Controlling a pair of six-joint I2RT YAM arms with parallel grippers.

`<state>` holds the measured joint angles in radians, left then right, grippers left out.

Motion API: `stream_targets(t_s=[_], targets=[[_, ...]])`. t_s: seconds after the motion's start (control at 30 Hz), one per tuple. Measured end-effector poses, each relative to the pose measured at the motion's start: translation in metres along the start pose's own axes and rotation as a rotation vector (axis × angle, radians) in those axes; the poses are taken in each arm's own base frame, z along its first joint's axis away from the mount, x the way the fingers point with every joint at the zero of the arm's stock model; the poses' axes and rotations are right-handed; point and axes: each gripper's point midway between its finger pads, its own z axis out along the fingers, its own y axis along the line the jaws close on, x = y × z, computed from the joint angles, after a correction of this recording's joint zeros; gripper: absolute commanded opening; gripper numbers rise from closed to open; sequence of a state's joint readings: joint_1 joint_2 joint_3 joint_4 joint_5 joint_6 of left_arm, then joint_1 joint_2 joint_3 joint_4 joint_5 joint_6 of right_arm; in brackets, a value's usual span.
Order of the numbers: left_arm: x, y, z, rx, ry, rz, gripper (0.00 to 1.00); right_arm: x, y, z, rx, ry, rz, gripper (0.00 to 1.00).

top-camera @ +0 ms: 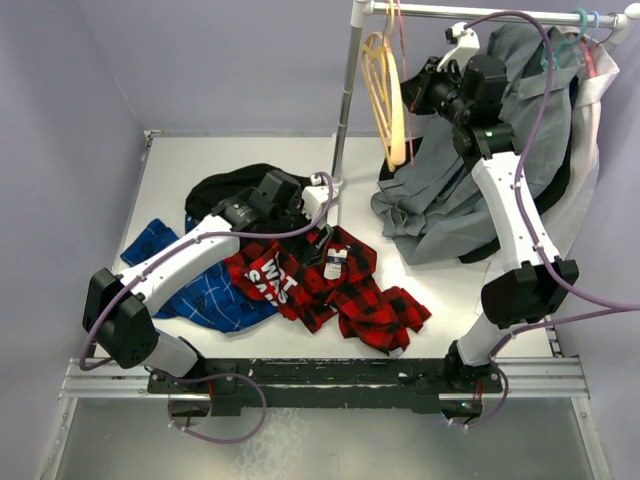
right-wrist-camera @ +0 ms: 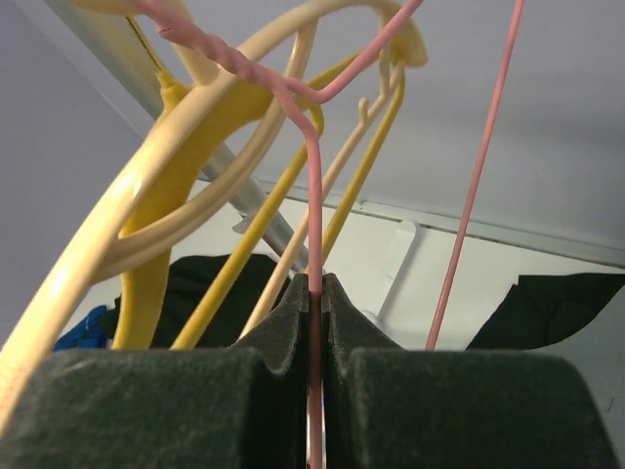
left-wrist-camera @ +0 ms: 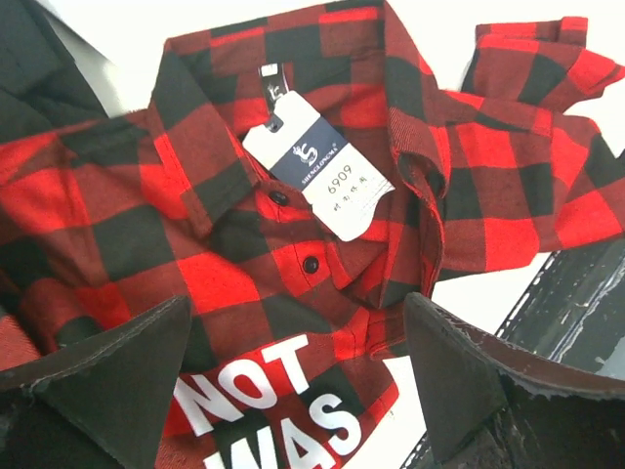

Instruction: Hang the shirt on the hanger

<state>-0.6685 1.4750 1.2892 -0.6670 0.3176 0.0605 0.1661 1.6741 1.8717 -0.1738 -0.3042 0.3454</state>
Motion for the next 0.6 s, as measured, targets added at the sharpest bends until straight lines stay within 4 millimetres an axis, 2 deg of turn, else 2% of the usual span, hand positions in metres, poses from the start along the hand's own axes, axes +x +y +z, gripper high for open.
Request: stream_targets(t_s=[0.1,0.2,0.33,0.5,0.6], targets=[[0.012,-0.001,0.011,-0.034,0.021,-0.031,0.86,-0.006,0.001,-0.004,0.001,-0.007,-0.007,0.00],[0.016,0.000,0.018,-0.081,0.022,-0.028,0.85,-0.019,0.006,-0.010,-0.004,-0.030,-0.015,0.00],[0.012,0.017,0.028,-0.171,0.018,-0.033,0.81,-0.044,0.018,-0.024,-0.017,-0.083,-0.037,0.00],[0.014,0.040,0.058,-0.252,0.079,-0.054,0.79,-0.071,0.032,-0.056,-0.014,-0.142,-0.067,0.00],[0.020,0.046,0.073,-0.262,0.117,-0.059,0.78,-0.084,0.038,-0.070,-0.014,-0.170,-0.082,0.00]])
